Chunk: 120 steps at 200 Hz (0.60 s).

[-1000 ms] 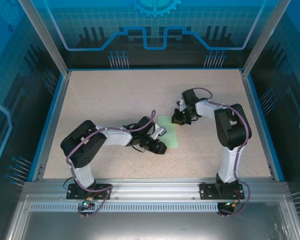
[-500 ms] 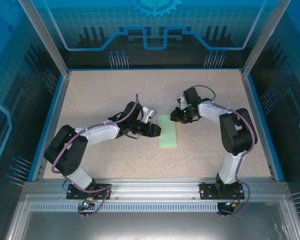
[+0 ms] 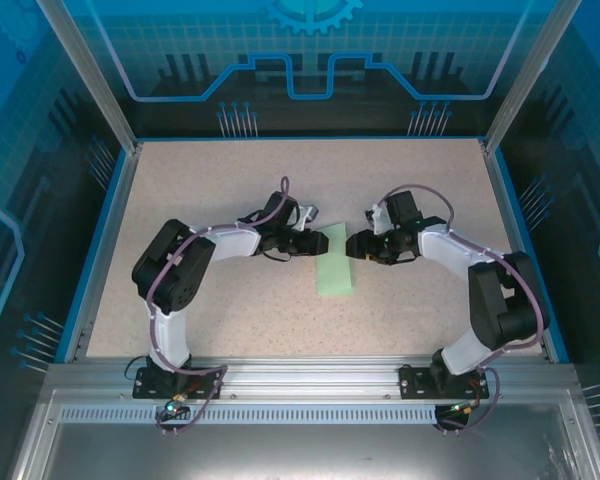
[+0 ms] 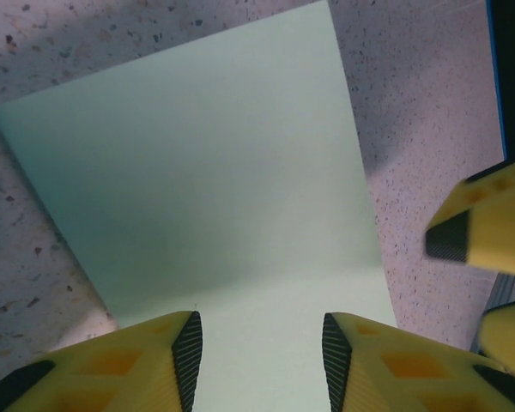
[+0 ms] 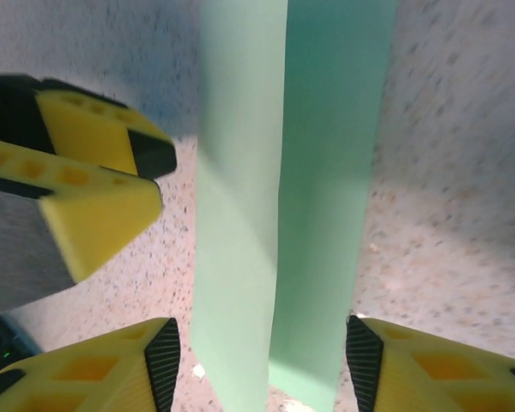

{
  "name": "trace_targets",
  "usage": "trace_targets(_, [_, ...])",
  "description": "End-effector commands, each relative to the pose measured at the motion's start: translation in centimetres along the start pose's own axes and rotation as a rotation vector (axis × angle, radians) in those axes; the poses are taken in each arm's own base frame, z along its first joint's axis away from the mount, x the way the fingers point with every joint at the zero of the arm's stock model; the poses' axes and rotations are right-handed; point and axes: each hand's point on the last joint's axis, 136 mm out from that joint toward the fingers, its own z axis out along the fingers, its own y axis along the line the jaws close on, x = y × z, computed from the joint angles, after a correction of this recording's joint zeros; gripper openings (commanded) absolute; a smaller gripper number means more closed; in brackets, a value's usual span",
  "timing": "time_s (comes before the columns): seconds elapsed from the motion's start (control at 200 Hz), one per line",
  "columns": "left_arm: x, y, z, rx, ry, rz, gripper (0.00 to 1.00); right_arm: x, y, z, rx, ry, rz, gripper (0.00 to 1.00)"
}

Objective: Fold a paper plane with a square sheet of paper (fold left side to right side)
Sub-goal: First fold the square sheet of paper in half at the center of the table, then hold the square sheet of paper at the center of the table.

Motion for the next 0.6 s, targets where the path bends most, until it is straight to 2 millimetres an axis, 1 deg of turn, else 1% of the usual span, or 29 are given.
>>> trace_targets(0.0, [-0.9,-1.6,-2.1,0.027,-0.074,0.06,0.46,0.2,1.3,1.1,-0.121,0.048,0.044,0.55])
trace_targets(0.105, [-0.4,-1.6,-3.0,0.012,-0.079,0.084,0.48,0.0,1.3,2.0,-0.119,0.07,0.054,0.53])
trace_targets(0.225, [0.1,-1.2,-2.5,0.009,-0.055,0.076,0.48,-0.1,1.0,2.6,-0.11,0.077,0.061,0.52])
trace_targets(0.3, [0.2,-1.3,-2.0,0.031,-0.042,0.06,0.47,0.1,0.5,2.8,-0.085,0.09,0.071,0.5])
trace_targets(0.365, [0.3,-1.3,-1.7,0.037,-0.033,0.05,0.47,-0.1,-0.2,2.0,-0.018,0.056,0.056,0.5])
trace_targets(0.425, [0.3,-1.2,-1.4,0.036,-0.022,0.041,0.47,-0.5,-0.4,0.6,0.022,-0.003,0.03,0.5])
trace_targets(0.48, [0.4,-1.4,-1.3,0.046,-0.013,0.039,0.46,-0.8,0.3,-0.7,0.011,-0.044,0.004,0.5])
trace_targets(0.52, [0.4,-1.5,-1.3,0.053,-0.011,0.037,0.46,-0.7,1.0,-1.3,-0.007,-0.05,-0.013,0.47])
trace_targets(0.595, [0.6,-1.8,-1.1,0.063,-0.004,0.04,0.45,0.1,2.2,-1.5,-0.061,-0.014,-0.022,0.39])
